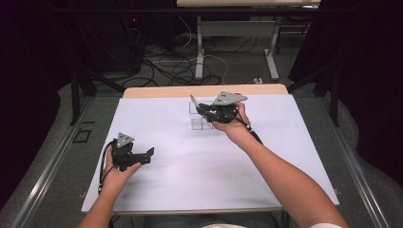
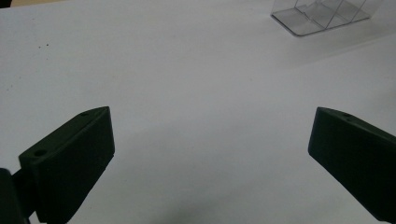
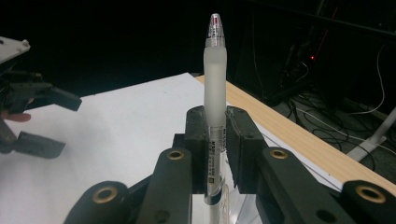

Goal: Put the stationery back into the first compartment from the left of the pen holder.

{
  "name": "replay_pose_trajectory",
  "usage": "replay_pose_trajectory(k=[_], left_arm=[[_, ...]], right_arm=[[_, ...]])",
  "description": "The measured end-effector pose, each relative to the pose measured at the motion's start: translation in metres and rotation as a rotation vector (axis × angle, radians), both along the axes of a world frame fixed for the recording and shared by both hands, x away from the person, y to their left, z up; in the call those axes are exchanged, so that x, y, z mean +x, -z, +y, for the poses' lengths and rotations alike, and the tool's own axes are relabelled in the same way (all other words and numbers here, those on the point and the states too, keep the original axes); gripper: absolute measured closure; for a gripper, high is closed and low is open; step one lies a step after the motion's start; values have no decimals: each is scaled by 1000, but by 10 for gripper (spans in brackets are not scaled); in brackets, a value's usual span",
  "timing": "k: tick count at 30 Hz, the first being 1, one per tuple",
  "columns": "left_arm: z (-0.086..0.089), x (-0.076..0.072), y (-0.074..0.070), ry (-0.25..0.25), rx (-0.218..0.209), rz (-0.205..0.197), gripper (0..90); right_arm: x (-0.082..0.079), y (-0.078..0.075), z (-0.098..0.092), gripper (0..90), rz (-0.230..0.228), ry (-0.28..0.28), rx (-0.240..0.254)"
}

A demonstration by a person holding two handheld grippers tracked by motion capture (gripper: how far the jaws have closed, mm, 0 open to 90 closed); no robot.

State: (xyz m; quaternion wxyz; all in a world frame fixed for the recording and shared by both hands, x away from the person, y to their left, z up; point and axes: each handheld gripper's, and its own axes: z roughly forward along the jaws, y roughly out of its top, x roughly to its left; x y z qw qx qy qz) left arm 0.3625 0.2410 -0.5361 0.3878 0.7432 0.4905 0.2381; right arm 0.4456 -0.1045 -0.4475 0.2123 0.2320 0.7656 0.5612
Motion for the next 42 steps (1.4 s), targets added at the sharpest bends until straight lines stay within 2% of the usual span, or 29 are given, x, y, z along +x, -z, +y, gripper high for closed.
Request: replay_pose_trajectory(k=[2, 9, 12, 20, 23, 26, 33, 36, 42], left_arm=[[0, -1, 1, -2, -8, 0, 4], [3, -2, 0, -10, -7, 1, 4], [2, -2, 0, -9, -6, 2, 4], [2, -3, 0, -7, -15, 3, 4], [2, -3, -1, 3, -7, 0, 4], [1, -4, -1, -2, -20, -2, 4], [5, -6, -1, -13, -30, -7, 4], [7, -7, -2, -17, -35, -6, 4], [10, -9, -2, -23, -39, -1, 4]], right_arm=[[1, -1, 1, 795, 6, 5, 20], [6, -7, 3, 795, -33, 33, 54], [9, -12, 1, 795, -33, 52, 72], [21, -24, -1, 795, -59, 99, 82], [26, -27, -1, 794, -57, 126, 104], [31, -29, -1, 795, -70, 138, 113], [44, -27, 2, 795, -66, 168, 133], [50, -25, 4, 795, -80, 175, 150], [57, -19, 12, 795, -78, 170, 157]])
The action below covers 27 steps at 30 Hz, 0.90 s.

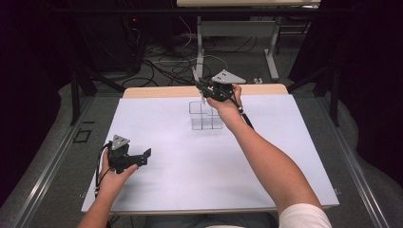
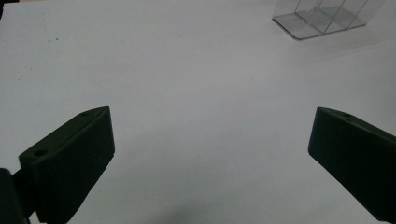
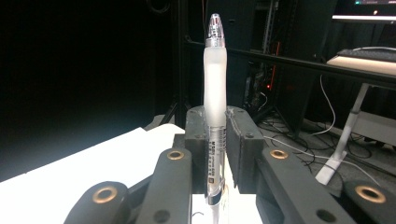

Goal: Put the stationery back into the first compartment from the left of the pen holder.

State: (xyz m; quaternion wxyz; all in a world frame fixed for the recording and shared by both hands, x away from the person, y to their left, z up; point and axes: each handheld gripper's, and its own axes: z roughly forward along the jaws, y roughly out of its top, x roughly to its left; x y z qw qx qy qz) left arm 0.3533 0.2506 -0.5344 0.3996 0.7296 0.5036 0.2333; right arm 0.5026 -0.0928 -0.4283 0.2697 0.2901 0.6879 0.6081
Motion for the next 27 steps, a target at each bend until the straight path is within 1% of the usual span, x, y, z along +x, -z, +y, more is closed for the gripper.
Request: replay_pose_trajectory(k=[1, 3, 4, 8, 9, 10, 13, 14, 15, 16, 20, 22, 25, 26, 27], left_arm=[[0, 0, 0, -2, 0, 0, 4], [1, -1, 0, -3, -1, -4, 4], [1, -2, 0, -4, 2, -2, 4], [4, -3, 0, -11, 0, -5, 4], [4, -4, 0, -12, -3, -6, 4], [4, -4, 0, -13, -2, -5, 4], [4, -4, 0, -10, 1, -7, 4], [4, -4, 0, -11, 0, -9, 4], [4, -5, 0, -11, 0, -7, 4], [4, -4, 0, -11, -1, -6, 4], [3, -4, 0, -10, -1, -6, 4], [3, -4, -1, -8, 1, -9, 4], [4, -4, -1, -6, 5, -4, 4], [4, -4, -1, -7, 5, -5, 4], [4, -4, -1, -7, 4, -5, 4]], right_arm=[[1, 2, 1, 795, -2, 1, -3], [2, 6, 4, 794, 27, 4, 5], [2, 9, 6, 795, 33, 4, 3], [4, 16, 11, 795, 40, -3, -5], [5, 17, 12, 795, 33, -7, -12], [4, 18, 14, 795, 45, -4, -5], [4, 22, 18, 794, 50, -7, -14], [3, 23, 19, 795, 52, -5, -10], [3, 24, 20, 795, 60, -7, -19], [3, 25, 21, 795, 53, -12, -14], [2, 27, 25, 795, 60, -17, -16], [2, 28, 26, 795, 55, -21, -15], [3, 31, 28, 794, 64, -19, -26], [3, 33, 29, 794, 62, -13, -23], [3, 33, 29, 794, 67, -18, -31]])
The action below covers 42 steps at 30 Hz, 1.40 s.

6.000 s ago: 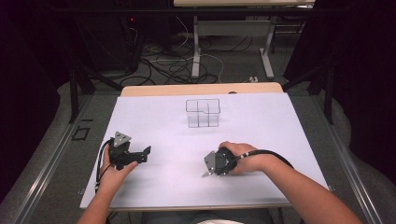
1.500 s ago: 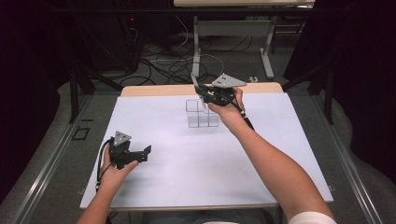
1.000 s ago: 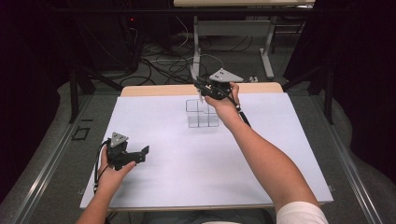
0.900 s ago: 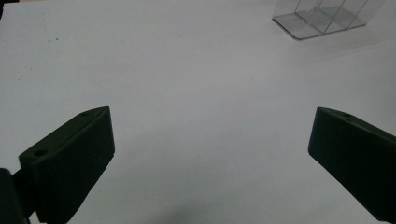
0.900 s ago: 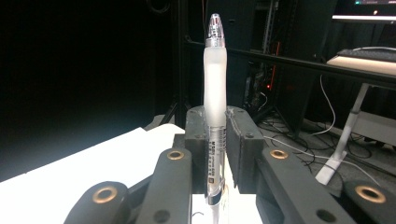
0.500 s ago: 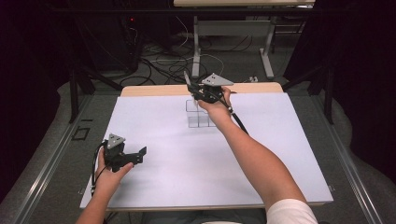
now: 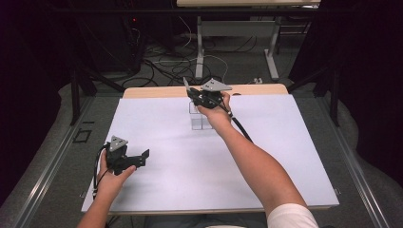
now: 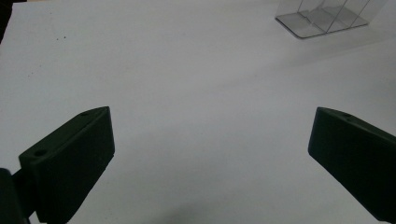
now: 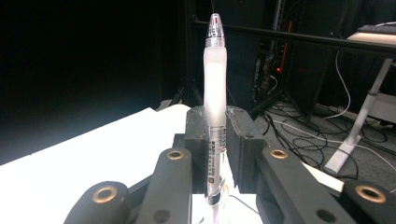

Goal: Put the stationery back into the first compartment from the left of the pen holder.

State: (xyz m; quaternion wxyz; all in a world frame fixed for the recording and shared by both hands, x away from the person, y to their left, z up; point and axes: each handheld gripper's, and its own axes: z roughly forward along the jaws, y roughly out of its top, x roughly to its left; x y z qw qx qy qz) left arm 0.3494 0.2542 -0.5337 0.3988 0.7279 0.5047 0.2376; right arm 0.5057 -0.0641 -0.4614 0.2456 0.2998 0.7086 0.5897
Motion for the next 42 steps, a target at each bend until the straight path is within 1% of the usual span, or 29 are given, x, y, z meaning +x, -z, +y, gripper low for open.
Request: replay_pose_trajectory(k=[2, 3, 4, 5, 7, 8, 9, 12, 13, 14, 16, 20, 21, 22, 26, 29, 31, 33, 34, 37, 38, 39, 40, 41, 42], left_arm=[[0, 0, 0, 0, -1, -3, 4], [0, 0, 0, 1, 1, -1, 4], [0, 0, 0, 1, 1, 0, 4], [0, 0, 0, 1, 1, 0, 4], [0, 0, 0, 0, 0, -1, 4], [0, 0, 0, 0, 0, -1, 4], [0, 0, 0, 1, 0, -1, 4], [0, 0, 0, 2, 1, -1, 4], [0, 0, 0, 3, 1, -2, 4], [0, 0, 0, 3, 1, -3, 4], [0, 0, 0, 3, 0, -3, 4], [-1, 0, 0, 2, 1, -1, 4], [-1, 0, 0, 4, 0, -1, 4], [-1, 0, 0, 4, 0, -2, 4], [-2, 0, 0, 4, 2, -2, 4], [-3, 1, 0, 5, 6, 2, 4], [-3, 0, 0, 9, 11, 1, 4], [-4, 0, 0, 8, 9, 4, 4], [-3, 0, 0, 8, 10, 4, 4], [-3, 0, 0, 8, 11, 6, 4], [-4, 0, 1, 8, 9, 3, 4], [-4, 1, 1, 9, 9, 4, 5], [-4, 1, 1, 9, 10, 3, 5], [-4, 1, 1, 9, 11, 5, 5], [-4, 1, 1, 8, 11, 6, 4]], right_arm=[[0, 1, 1, 794, 3, 3, 7], [1, 2, 1, 794, 1, -2, 2], [0, 2, 1, 794, 8, 0, -7], [1, 2, 2, 794, 7, 1, 4], [2, 4, 1, 794, 10, 0, 2], [2, 5, 1, 794, 24, 7, 0], [3, 6, 1, 794, 23, 6, -5], [3, 7, -1, 793, 41, 15, -19], [4, 8, -1, 793, 37, 12, -8], [4, 7, -1, 790, 34, 16, -9], [3, 6, -2, 764, 38, 19, -17], [1, 4, -5, 716, 27, 20, -14], [0, 3, -6, 704, 34, 23, -21], [-1, 4, -7, 689, 32, 19, -15], [-7, 5, -15, 637, 37, 17, -26], [-13, 5, -23, 621, 37, 19, -33], [-17, 5, -28, 575, 37, 27, -24], [-22, 5, -33, 572, 39, 20, -13], [-24, 5, -36, 554, 45, 12, -10], [-31, 6, -43, 509, 40, 8, -31], [-33, 6, -46, 486, 47, 10, -26], [-36, 7, -49, 464, 47, 16, -33], [-39, 6, -51, 446, 66, 25, -51], [-41, 7, -54, 427, 65, 31, -64], [-43, 8, -56, 412, 63, 37, -58]])
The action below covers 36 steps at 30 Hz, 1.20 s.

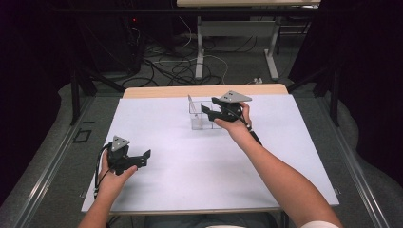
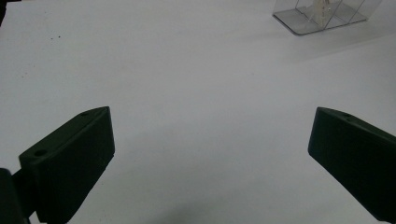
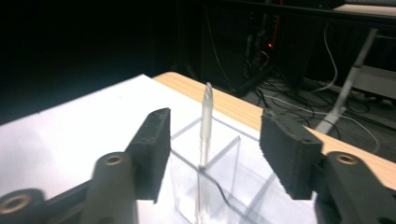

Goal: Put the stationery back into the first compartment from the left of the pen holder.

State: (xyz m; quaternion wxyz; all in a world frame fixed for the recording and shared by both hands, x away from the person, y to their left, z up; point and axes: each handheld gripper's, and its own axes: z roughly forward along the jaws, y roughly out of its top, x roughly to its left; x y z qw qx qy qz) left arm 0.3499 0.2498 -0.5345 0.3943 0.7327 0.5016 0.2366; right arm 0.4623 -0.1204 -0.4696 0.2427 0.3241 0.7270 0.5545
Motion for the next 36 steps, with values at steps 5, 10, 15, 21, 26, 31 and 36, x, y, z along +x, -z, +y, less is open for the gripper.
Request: replay_pose_trajectory(k=[5, 10, 15, 21, 26, 31, 36], left_arm=[[0, 0, 0, 8, 2, 5, 5], [-1, 1, 0, 1, -9, 8, 4], [-2, 2, 1, 5, -8, 3, 4], [-3, 2, 1, 4, -3, 10, 4], [-2, 2, 2, 1, -3, 12, 4], [-2, 1, 1, 1, -5, 13, 4], [-2, 2, 2, 2, -1, 14, 5]], right_arm=[[-14, 8, -12, 329, 24, 24, -42], [-30, 16, -23, 305, 61, 39, -46], [-42, 26, -35, 267, 99, 44, -66], [-51, 38, -46, 216, 134, 60, -81], [-55, 45, -56, 160, 172, 60, -101], [-62, 52, -66, 150, 191, 83, -152], [-68, 59, -78, 117, 209, 108, -148]])
